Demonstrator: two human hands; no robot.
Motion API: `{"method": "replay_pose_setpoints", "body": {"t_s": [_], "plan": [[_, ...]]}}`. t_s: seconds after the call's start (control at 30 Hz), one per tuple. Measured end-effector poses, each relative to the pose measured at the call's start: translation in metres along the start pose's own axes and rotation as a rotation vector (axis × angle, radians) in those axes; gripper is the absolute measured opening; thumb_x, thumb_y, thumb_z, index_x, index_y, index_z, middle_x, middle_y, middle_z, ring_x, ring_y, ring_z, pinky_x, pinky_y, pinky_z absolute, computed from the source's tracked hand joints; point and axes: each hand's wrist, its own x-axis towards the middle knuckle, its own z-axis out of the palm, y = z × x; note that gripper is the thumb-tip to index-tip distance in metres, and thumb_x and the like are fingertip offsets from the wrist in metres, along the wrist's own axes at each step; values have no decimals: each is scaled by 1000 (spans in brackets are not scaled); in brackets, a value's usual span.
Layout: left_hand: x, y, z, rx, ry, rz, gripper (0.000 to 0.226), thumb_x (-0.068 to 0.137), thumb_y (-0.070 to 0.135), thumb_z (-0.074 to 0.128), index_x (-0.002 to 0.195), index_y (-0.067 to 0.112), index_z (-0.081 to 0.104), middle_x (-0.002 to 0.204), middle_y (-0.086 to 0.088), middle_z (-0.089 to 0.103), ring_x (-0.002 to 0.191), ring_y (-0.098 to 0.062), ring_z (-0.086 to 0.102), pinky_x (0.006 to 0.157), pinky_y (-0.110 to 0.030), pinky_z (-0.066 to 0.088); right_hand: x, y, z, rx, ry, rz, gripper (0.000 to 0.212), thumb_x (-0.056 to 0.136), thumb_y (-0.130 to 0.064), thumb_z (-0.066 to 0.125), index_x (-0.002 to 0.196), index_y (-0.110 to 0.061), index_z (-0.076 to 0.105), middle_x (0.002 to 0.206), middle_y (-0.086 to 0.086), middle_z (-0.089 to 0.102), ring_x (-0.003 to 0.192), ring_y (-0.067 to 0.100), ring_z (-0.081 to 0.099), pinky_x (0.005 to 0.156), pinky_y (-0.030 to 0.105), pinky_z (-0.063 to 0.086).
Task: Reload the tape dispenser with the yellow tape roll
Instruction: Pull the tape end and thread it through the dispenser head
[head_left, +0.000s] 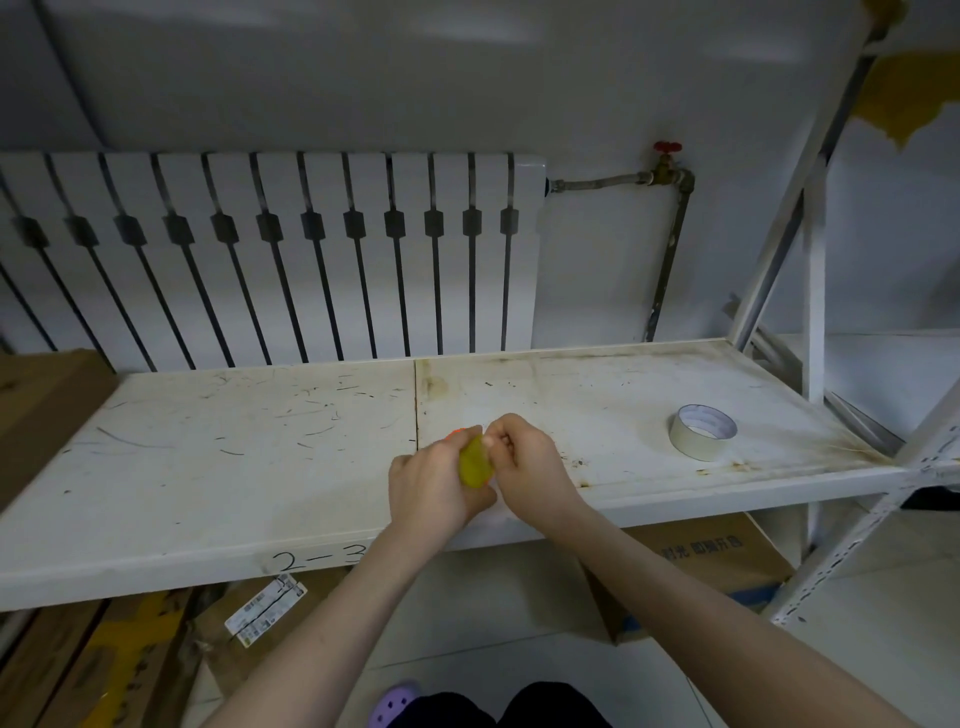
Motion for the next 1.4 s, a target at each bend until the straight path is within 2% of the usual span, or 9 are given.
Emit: {"method": "replay_pose_setpoints", "body": {"t_s": [0.23, 0.37, 0.5, 0.6, 0.67, 0.77, 0.9, 1.1, 1.4], "plan": [[16, -9, -24, 107, -121, -8, 65, 64, 42, 66, 127, 39, 50, 110, 7, 67, 105, -20, 59, 86, -33, 33, 13, -30, -26, 175, 63, -53, 17, 95, -9, 42, 81, -14, 50, 70, -4, 51, 67, 12, 49, 67, 27, 44], [17, -16, -35, 146, -150, 35, 66, 63, 42, 68, 126, 36, 52, 116, 7, 60, 107, -19, 57, 83, -34, 33, 26, -27, -35, 223, 21, 70, 15, 97, -12, 41, 87, -12, 53, 75, -2, 54, 71, 11, 51, 74, 29, 47], [12, -27, -38, 225, -126, 84, 55, 64, 43, 67, 117, 35, 57, 111, 6, 61, 103, -19, 58, 79, -34, 35, 33, -22, -37, 378, -24, 193, 28, 101, -18, 35, 83, -7, 53, 72, 0, 51, 66, 10, 49, 67, 21, 46], [10, -37, -39, 264, -125, 79, 53, 65, 45, 66, 116, 35, 56, 108, 7, 63, 102, -19, 58, 82, -36, 39, 34, -21, -30, 289, -96, 196, 19, 93, -27, 56, 83, -10, 55, 76, 2, 53, 72, 12, 52, 76, 27, 48], [9, -40, -38, 289, -126, 57, 48, 61, 49, 65, 107, 33, 59, 101, 7, 63, 98, -19, 60, 82, -37, 42, 34, -22, -21, 265, -91, 179, 14, 84, -17, 69, 86, -14, 56, 78, 0, 54, 75, 12, 53, 75, 25, 48], [7, -38, -35, 300, -148, -17, 47, 56, 52, 66, 96, 29, 61, 93, 7, 63, 90, -18, 60, 77, -35, 44, 37, -24, -7, 256, -55, 149, 19, 82, -12, 70, 77, -21, 54, 74, -1, 56, 73, 15, 56, 75, 30, 51], [8, -33, -35, 303, -174, -19, 49, 62, 45, 69, 107, 27, 59, 101, 4, 64, 95, -19, 60, 78, -34, 43, 40, -22, -6, 189, 13, 102, 16, 86, -17, 65, 76, -23, 54, 76, 2, 60, 77, 20, 60, 79, 37, 54], [13, -34, -39, 161, -419, 32, 61, 70, 22, 68, 126, 33, 48, 125, 3, 59, 115, -24, 54, 98, -42, 43, 41, -15, -16, 178, 24, 99, 8, 90, -16, 59, 83, -15, 55, 71, -1, 57, 68, 13, 59, 66, 29, 52], [26, -40, -31, 0, -393, -37, 53, 65, 19, 74, 114, 25, 55, 114, -3, 57, 99, -21, 55, 72, -30, 51, 44, 2, -18, 311, 113, 204, 5, 92, -9, 55, 89, -6, 54, 71, 3, 54, 64, 12, 56, 55, 21, 51]]}}
